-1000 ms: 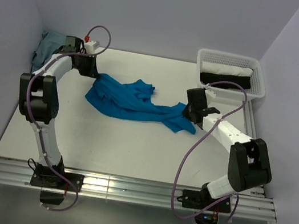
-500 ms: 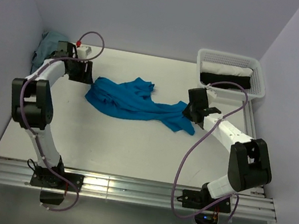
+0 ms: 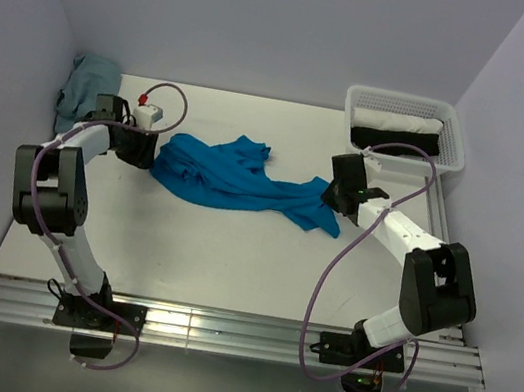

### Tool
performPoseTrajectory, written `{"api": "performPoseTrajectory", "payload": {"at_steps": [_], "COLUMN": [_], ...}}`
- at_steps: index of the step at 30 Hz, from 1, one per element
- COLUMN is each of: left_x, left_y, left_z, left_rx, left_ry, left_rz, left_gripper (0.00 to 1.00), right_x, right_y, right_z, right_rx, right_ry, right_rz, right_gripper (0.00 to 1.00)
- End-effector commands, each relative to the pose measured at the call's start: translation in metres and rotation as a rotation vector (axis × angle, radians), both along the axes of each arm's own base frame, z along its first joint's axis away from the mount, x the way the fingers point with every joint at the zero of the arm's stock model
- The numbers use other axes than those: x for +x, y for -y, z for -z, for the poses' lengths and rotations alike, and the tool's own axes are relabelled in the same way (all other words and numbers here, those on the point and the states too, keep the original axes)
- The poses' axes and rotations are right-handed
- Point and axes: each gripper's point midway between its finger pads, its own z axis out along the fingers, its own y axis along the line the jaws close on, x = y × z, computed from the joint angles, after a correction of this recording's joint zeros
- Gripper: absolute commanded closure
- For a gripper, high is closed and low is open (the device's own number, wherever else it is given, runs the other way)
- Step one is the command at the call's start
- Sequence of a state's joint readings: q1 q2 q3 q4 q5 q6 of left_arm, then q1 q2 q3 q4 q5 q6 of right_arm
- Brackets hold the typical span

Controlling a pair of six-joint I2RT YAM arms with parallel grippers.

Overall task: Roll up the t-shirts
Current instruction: Flatten the tshirt

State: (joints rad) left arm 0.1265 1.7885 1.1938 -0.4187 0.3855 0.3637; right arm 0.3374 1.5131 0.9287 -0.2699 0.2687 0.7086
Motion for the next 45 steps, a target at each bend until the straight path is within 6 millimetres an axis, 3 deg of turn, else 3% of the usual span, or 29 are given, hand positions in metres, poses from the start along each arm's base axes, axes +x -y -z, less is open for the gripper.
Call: {"api": "performPoseTrajectory", "payload": {"at_steps": [1,6,15,19,24,28,31,35,38,45], "left_x": [0.019,0.026,0.021,0.021,0.015,0.008,0.004,0.003,0.003,-0.001], "left_y": [0.007,0.014,0.022,0.025,0.025,0.026,0.027,0.026,0.024,0.019], "left_z": [-0.005,0.003,0.01,0.015,0.022,0.027,0.029,0.033,0.032,0.006], "left_rx": [-0.026,-0.018,-0.003,-0.001,0.003,0.0,-0.008,-0.004,0.003,0.0], "left_ry": [0.078,0.079,0.069,0.056,0.031,0.014,0.004,-0.006,0.001,0.024], "left_rz": [0.072,0.081,0.097,0.1,0.102,0.106,0.109,0.102,0.089,0.043], "left_gripper": [0.48,0.46,0.48,0.53,0.65,0.79,0.85,0.87,1.0,1.0], "right_x": [0.004,0.002,0.002,0.004,0.009,0.013,0.014,0.015,0.015,0.026], "right_y": [0.004,0.007,0.01,0.011,0.015,0.017,0.019,0.024,0.031,0.043], "right_z": [-0.017,-0.018,-0.015,-0.013,-0.009,-0.009,-0.01,-0.01,-0.01,0.005], "right_rx": [0.01,0.003,0.002,-0.003,0.001,0.016,0.022,0.026,0.027,0.055], "right_ry": [0.048,0.046,0.037,0.03,0.024,0.027,0.031,0.032,0.034,0.01], "right_rz": [0.017,0.019,0.022,0.023,0.036,0.04,0.05,0.063,0.08,0.102], "right_gripper": [0.86,0.86,0.86,0.85,0.75,0.5,0.42,0.4,0.38,0.36]}}
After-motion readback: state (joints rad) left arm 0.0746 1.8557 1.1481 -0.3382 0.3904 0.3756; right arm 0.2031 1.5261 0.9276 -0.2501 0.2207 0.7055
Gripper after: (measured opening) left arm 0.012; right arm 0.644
